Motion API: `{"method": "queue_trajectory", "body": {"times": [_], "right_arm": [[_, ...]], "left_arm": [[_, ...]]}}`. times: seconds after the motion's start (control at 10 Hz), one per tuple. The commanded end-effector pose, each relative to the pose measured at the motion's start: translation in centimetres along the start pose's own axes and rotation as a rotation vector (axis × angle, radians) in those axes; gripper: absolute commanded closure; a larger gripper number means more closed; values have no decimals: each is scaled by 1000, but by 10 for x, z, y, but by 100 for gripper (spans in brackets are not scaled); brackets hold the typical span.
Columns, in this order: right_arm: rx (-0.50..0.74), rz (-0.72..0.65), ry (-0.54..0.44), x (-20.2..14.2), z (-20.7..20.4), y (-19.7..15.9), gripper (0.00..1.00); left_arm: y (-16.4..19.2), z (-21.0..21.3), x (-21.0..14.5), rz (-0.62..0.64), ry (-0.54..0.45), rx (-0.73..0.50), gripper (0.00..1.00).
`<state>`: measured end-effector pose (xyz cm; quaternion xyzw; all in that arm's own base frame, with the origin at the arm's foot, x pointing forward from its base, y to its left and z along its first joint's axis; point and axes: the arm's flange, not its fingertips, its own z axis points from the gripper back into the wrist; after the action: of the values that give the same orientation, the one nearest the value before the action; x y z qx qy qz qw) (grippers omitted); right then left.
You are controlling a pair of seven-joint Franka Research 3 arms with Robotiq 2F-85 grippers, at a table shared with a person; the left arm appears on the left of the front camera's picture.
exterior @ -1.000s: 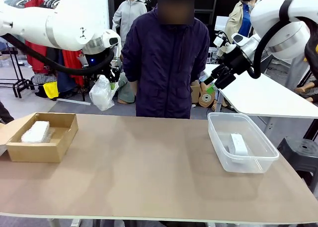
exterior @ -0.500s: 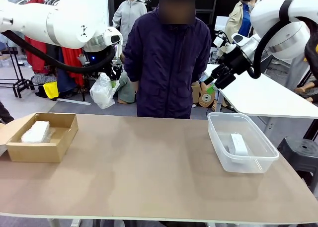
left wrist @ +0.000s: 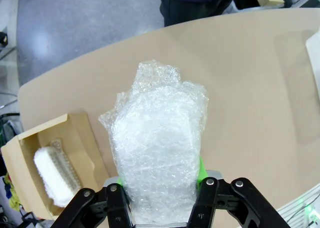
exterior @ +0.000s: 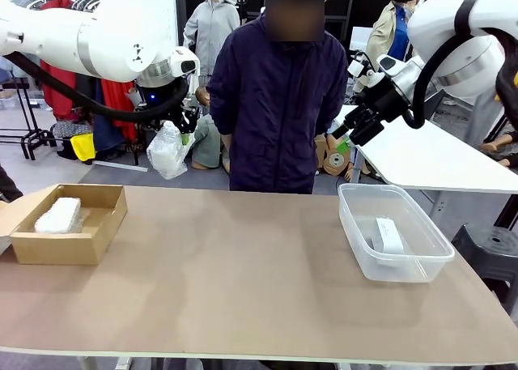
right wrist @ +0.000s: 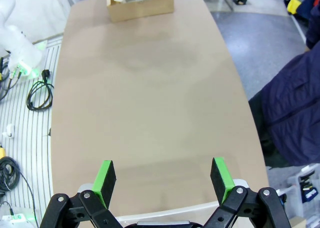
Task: Separate and place wrapped and unwrapped clocks.
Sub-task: If the picked Digital clock is wrapped, place it in the Package Box ; if not, place it in the Organizing box.
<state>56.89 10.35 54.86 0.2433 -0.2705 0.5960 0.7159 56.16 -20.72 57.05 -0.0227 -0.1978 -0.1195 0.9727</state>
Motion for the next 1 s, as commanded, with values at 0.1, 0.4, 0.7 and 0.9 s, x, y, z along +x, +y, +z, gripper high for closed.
{"method": "queue_trajectory", "body": {"times": [0.1, 0.4, 0.7, 0.9], "right_arm": [[-1, 1, 0, 0, 0, 0, 0], [-1, 1, 0, 0, 0, 0, 0], [-1, 1, 0, 0, 0, 0, 0], [-1, 1, 0, 0, 0, 0, 0]], "left_arm": [[1, 5, 0, 5, -5, -4, 100], [14, 20, -3, 34, 94, 42, 100], [37, 34, -28, 73, 137, 134, 100], [62, 30, -49, 112, 129, 190, 100]]}}
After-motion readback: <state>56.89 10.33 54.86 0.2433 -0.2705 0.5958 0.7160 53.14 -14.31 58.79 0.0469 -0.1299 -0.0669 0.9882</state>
